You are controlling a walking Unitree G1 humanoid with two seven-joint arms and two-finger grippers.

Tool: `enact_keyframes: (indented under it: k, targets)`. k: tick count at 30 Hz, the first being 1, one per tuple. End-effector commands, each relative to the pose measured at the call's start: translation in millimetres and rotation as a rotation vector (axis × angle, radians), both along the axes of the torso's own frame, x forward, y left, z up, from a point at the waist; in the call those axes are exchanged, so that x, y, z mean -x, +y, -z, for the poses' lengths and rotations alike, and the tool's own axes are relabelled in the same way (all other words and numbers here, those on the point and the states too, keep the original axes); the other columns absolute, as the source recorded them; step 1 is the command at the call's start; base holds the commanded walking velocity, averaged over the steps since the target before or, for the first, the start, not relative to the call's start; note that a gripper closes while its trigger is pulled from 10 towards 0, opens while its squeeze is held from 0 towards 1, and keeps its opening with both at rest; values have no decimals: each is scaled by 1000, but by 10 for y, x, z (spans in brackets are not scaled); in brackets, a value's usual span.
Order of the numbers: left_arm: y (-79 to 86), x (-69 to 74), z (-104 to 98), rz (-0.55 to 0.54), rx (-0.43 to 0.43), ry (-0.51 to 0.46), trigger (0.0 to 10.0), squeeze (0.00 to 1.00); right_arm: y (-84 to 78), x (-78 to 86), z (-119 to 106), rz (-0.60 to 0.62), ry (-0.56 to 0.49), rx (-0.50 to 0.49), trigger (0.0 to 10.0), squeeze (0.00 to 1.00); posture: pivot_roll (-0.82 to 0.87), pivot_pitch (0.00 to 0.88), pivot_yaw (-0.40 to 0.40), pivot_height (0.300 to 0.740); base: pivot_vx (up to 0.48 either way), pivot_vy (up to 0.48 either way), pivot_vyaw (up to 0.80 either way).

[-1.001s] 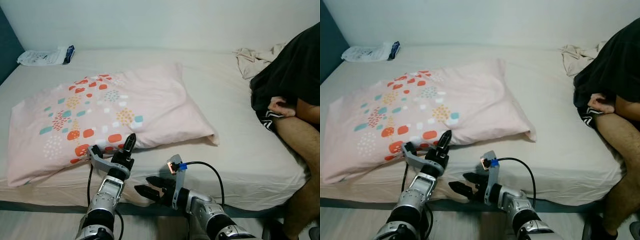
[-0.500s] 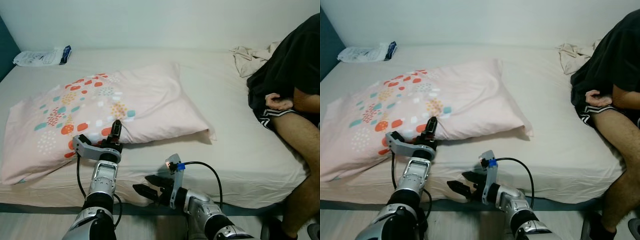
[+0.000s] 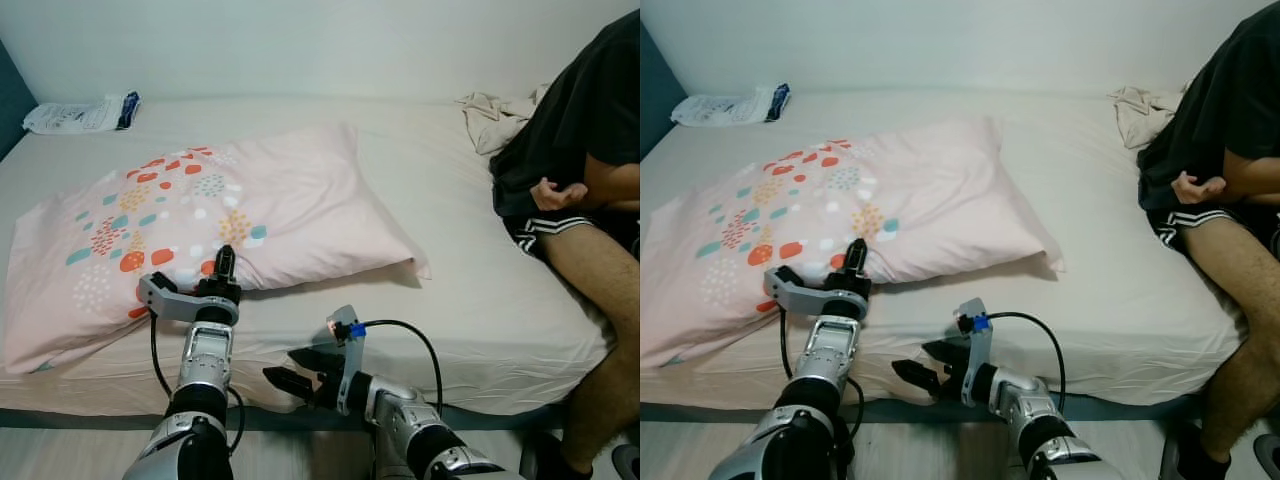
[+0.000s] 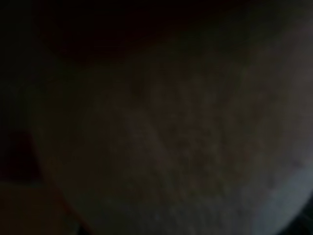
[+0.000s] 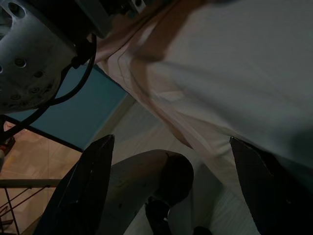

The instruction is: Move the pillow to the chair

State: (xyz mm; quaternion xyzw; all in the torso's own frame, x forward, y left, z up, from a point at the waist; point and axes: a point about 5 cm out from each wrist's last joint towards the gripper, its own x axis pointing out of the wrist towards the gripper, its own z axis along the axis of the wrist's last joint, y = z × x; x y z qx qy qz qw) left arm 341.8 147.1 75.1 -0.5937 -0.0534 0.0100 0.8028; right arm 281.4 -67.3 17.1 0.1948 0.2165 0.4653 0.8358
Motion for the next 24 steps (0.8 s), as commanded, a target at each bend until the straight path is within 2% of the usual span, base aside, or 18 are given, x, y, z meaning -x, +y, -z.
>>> enact_keyframes:
  k: [1,4,6,7,8,12,14,15,17,18,19,20,23,24]
  targets:
    - [27,-34,-84,-31,22,-41,0,0,-13,-87,-74,33,-39,9,10000,0,-110,136,-34,506,0,0,0]
    - [47,-48,-142,-27,23,-81,0,0,-6,-107,-90,41,-45,14,10000,0,-107,131,-38,506,0,0,0]
    - [76,-64,-281,-9,33,-174,0,0,2,-130,-91,53,-48,51,10000,0,-104,115,-42,506,0,0,0]
    - [76,-64,-281,-9,33,-174,0,0,2,-130,-91,53,-48,51,10000,0,-104,115,-42,506,0,0,0]
    - [92,-64,-348,0,34,-216,0,0,6,-131,-78,56,-45,80,10000,0,-103,113,-43,506,0,0,0]
    - [203,-13,-728,46,28,-443,0,0,10,-134,-51,60,-34,134,10000,0,-95,93,-47,506,0,0,0]
    - [324,70,-1007,68,15,-598,0,0,14,-143,-53,61,-31,144,10000,0,-86,78,-50,506,0,0,0]
    - [324,70,-1007,68,15,-598,0,0,14,-143,-53,61,-31,144,10000,0,-86,78,-50,506,0,0,0]
    - [448,182,-1295,82,-27,-732,0,0,27,-155,-62,59,-28,152,10000,0,-75,67,-52,506,0,0,0]
    - [448,182,-1295,82,-27,-732,0,0,27,-155,-62,59,-28,152,10000,0,-75,67,-52,506,0,0,0]
    - [497,237,-1415,75,-58,-774,0,0,43,-158,-69,49,-21,145,10000,0,-72,65,-53,506,0,0,0]
    - [515,260,-1453,72,-69,-786,0,0,50,-158,-72,45,-18,142,10000,0,-72,65,-53,506,0,0,0]
    - [634,315,-1534,8,-148,-769,0,0,64,-173,-99,48,-2,101,10000,0,-65,64,-57,511,0,0,0]
    - [634,315,-1534,8,-148,-769,0,0,64,-173,-99,48,-2,101,10000,0,-65,64,-57,511,0,0,0]
